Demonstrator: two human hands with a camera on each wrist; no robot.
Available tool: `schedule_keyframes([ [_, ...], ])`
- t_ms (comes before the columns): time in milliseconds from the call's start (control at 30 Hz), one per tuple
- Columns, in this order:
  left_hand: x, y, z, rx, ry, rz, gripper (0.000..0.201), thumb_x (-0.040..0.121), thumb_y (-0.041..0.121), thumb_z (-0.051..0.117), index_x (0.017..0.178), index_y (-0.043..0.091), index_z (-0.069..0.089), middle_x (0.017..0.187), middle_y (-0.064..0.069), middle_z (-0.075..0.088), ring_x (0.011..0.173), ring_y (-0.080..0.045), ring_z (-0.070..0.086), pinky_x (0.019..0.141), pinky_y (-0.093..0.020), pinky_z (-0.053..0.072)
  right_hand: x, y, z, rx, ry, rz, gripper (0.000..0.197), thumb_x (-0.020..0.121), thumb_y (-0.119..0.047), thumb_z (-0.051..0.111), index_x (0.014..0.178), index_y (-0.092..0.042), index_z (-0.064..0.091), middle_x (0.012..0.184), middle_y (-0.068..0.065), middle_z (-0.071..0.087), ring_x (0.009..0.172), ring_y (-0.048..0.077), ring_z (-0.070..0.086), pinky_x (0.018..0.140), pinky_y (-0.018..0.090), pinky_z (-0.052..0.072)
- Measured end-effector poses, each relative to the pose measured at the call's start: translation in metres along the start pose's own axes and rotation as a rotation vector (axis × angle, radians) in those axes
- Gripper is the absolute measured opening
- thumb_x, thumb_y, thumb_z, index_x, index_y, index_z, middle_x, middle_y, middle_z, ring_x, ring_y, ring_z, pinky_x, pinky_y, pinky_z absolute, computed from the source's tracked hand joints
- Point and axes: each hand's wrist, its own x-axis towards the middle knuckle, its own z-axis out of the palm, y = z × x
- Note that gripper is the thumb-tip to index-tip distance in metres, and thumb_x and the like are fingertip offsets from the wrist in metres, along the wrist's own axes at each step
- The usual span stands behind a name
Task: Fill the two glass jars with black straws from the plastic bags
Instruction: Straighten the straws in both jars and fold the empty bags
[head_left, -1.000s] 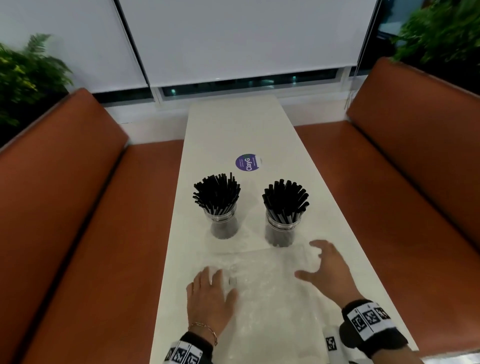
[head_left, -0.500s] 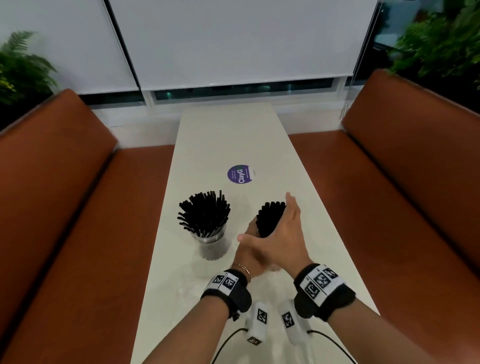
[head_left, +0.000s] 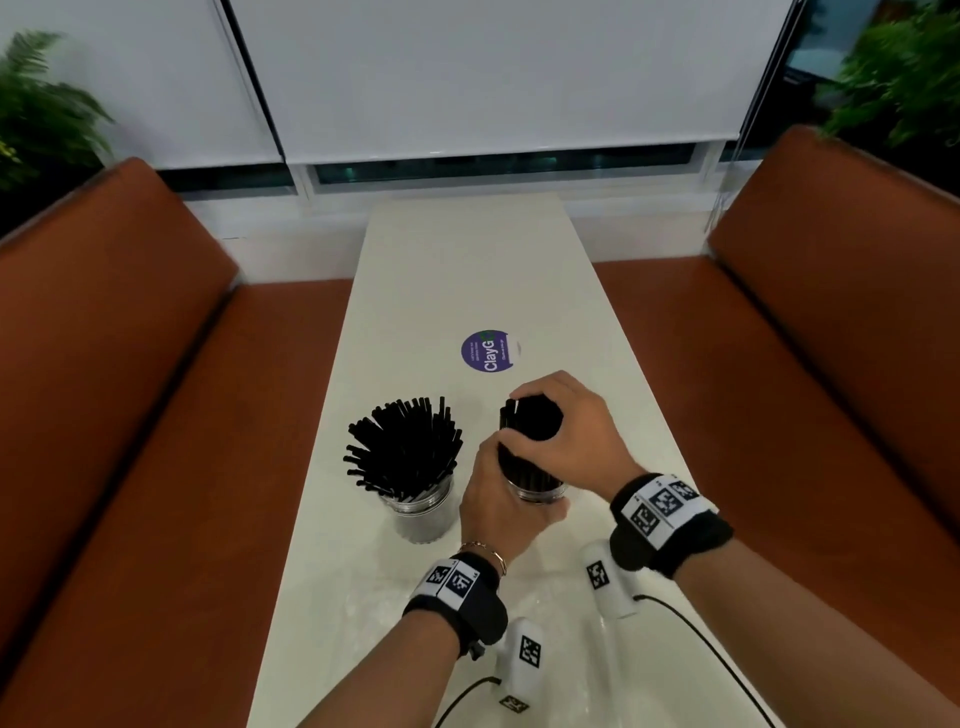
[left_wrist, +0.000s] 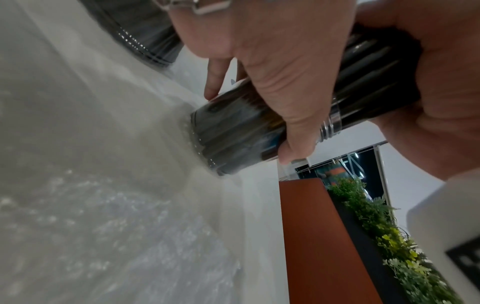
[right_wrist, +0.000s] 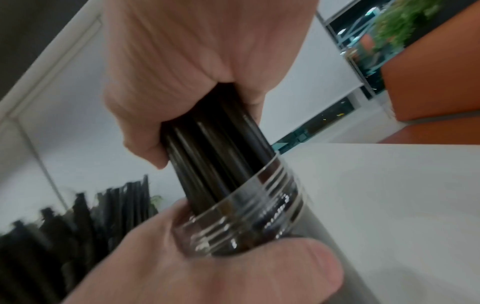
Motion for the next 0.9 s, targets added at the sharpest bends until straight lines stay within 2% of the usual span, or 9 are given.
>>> schedule_keyframes([
  [67, 0.000, 0.001, 0.000, -0.007, 0.011, 0.003, 0.098, 0.051, 0.048, 0.089, 0.135, 0.039, 0.041, 0.121, 0.017, 0.065, 0.106, -0.009, 0.069, 0.084, -0.036, 0.063, 0.002, 0.008, -0.005, 0.048, 0.000, 0.020, 0.042, 0.074, -0.032, 0.091, 0.112, -0.027, 0.074, 0.108, -0.011, 0.067, 0.101, -0.003, 0.063, 0.086, 0.005, 0.048],
  [133, 0.003, -0.001, 0.002, -0.036, 0.010, 0.000, 0.097, 0.052, 0.047, 0.089, 0.135, 0.041, 0.040, 0.121, 0.016, 0.066, 0.107, -0.009, 0.070, 0.083, -0.040, 0.064, 0.000, 0.012, -0.006, 0.086, 0.000, 0.025, 0.042, 0.075, -0.030, 0.091, 0.114, -0.028, 0.074, 0.110, -0.012, 0.068, 0.105, -0.006, 0.062, 0.088, 0.003, 0.046],
  [200, 0.005, -0.004, 0.004, -0.071, 0.001, -0.017, 0.098, 0.051, 0.047, 0.092, 0.135, 0.044, 0.040, 0.120, 0.017, 0.067, 0.105, -0.008, 0.071, 0.079, -0.043, 0.065, -0.002, 0.013, -0.006, 0.089, -0.004, -0.005, 0.044, 0.075, -0.029, 0.091, 0.116, -0.027, 0.074, 0.114, -0.011, 0.069, 0.109, -0.003, 0.063, 0.093, 0.006, 0.047],
  [300, 0.004, -0.006, 0.005, -0.097, 0.001, -0.039, 0.099, 0.051, 0.047, 0.092, 0.136, 0.046, 0.039, 0.117, 0.017, 0.069, 0.101, -0.009, 0.073, 0.074, -0.043, 0.066, -0.005, 0.013, -0.007, 0.046, -0.004, -0.036, 0.046, 0.076, -0.030, 0.089, 0.120, -0.028, 0.073, 0.121, -0.010, 0.068, 0.113, 0.003, 0.062, 0.100, 0.019, 0.050],
  [533, 0.007, -0.009, 0.009, -0.079, 0.002, -0.026, 0.099, 0.052, 0.044, 0.093, 0.135, 0.048, 0.040, 0.115, 0.013, 0.070, 0.089, -0.014, 0.076, 0.065, -0.045, 0.067, -0.005, 0.005, -0.005, -0.214, -0.061, -0.071, 0.076, 0.071, -0.067, 0.079, 0.138, -0.038, 0.060, 0.145, -0.014, 0.056, 0.130, 0.009, 0.049, 0.106, 0.028, 0.044],
  [633, 0.009, -0.011, 0.012, -0.061, -0.019, -0.022, 0.098, 0.052, 0.047, 0.094, 0.136, 0.046, 0.043, 0.115, 0.011, 0.071, 0.087, -0.015, 0.077, 0.065, -0.047, 0.067, -0.003, 0.000, 0.002, -0.293, -0.061, -0.071, 0.083, 0.068, -0.076, 0.075, 0.141, -0.041, 0.057, 0.150, -0.012, 0.054, 0.134, 0.014, 0.048, 0.109, 0.034, 0.043],
  [733, 0.007, -0.012, 0.010, -0.022, -0.017, -0.032, 0.093, 0.052, 0.048, 0.092, 0.130, 0.039, 0.043, 0.109, 0.012, 0.072, 0.088, -0.009, 0.075, 0.071, -0.041, 0.067, 0.002, -0.001, 0.012, -0.329, -0.026, -0.080, 0.067, 0.076, -0.072, 0.072, 0.134, -0.040, 0.065, 0.139, -0.010, 0.063, 0.125, 0.016, 0.055, 0.100, 0.035, 0.053],
  [833, 0.005, -0.009, 0.005, -0.033, -0.016, -0.036, 0.098, 0.051, 0.045, 0.092, 0.133, 0.038, 0.041, 0.119, 0.014, 0.069, 0.101, -0.008, 0.072, 0.084, -0.038, 0.065, 0.008, 0.000, 0.014, -0.316, 0.017, -0.087, 0.036, 0.085, -0.055, 0.072, 0.116, -0.038, 0.075, 0.116, -0.013, 0.071, 0.107, 0.014, 0.060, 0.083, 0.034, 0.059],
  [900, 0.004, -0.007, 0.002, -0.039, -0.023, -0.038, 0.102, 0.051, 0.044, 0.093, 0.137, 0.038, 0.039, 0.123, 0.015, 0.067, 0.107, -0.008, 0.070, 0.089, -0.038, 0.063, 0.010, 0.002, 0.014, -0.284, 0.017, -0.089, 0.026, 0.086, -0.050, 0.073, 0.108, -0.038, 0.076, 0.109, -0.016, 0.072, 0.101, 0.012, 0.060, 0.079, 0.031, 0.058],
])
